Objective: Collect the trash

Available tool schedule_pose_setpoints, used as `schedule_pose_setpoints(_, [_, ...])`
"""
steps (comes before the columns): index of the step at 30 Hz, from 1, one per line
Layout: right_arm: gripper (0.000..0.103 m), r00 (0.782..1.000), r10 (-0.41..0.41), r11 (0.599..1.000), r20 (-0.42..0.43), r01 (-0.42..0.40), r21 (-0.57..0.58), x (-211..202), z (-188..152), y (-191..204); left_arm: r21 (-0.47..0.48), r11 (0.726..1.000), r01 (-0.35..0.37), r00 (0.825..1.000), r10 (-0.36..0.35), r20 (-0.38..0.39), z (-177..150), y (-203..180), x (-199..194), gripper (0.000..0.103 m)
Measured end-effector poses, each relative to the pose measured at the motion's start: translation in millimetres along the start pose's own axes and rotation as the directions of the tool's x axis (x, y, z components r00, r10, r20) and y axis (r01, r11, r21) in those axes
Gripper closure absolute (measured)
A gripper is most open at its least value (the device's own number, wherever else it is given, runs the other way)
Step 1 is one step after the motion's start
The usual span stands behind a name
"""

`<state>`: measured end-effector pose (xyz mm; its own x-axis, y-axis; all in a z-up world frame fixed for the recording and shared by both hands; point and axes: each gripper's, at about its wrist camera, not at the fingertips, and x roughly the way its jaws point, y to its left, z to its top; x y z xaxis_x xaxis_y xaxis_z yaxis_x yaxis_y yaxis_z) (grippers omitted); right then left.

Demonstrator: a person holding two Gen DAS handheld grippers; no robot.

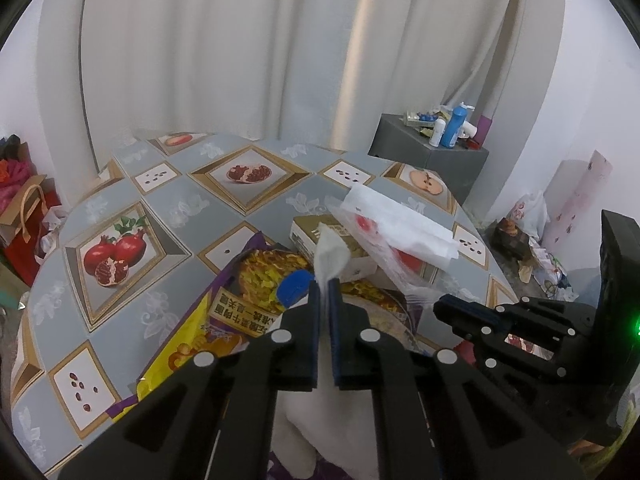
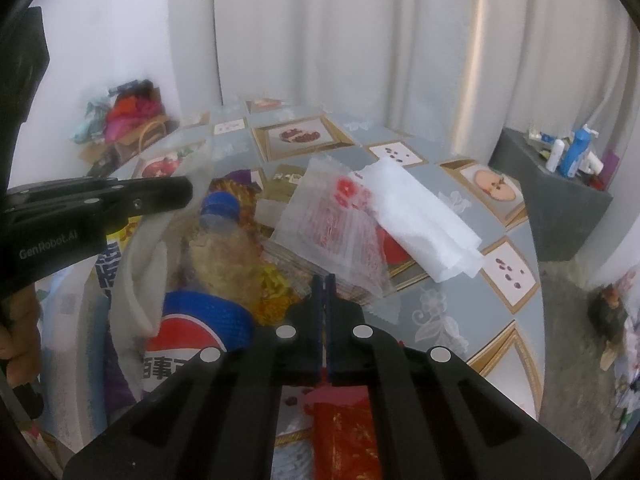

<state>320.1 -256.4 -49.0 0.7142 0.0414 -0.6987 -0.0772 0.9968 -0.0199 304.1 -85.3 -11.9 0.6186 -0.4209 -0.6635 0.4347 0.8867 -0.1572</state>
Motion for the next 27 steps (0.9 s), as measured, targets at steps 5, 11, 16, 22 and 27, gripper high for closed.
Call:
schedule_pose_setpoints(5, [0.103, 1.0, -0.003, 1.0, 0.019, 0.003, -0.004, -7, 2, 1, 0.002, 1.0, -0.002, 1.0, 0.002, 0.017, 0, 0, -8, 0.099])
schedule_pose_setpoints(11, [0.103, 0.999, -0.005, 1.0, 0.038, 0.005, -0.005, -15, 5, 2, 0.003, 1.0, -0.004, 0.999, 0.004, 0.033, 0, 0, -16, 0.099])
schedule_pose_setpoints(16, [0.103, 1.0, -0.014, 1.0, 0.026, 0.015, -0.024, -16, 4, 2, 0.004, 1.0, -0.01, 0.999, 0.009, 0.04, 1, 2, -19, 0.099])
schedule_pose_setpoints(22, [0.092, 1.0, -0.001, 0.998, -0.009, 0.0, -0.061, -9, 3, 2, 0.003, 1.0, -0.015, 0.999, 0.015, 0.043, 3, 5, -15, 0.099])
schedule_pose_setpoints(27, [0.082, 0.999, 0.026, 0.998, -0.027, -0.027, -0.062, -1, 5, -1, 0.003, 1.0, -0.021, 0.999, 0.021, 0.05, 9, 9, -10, 0.099])
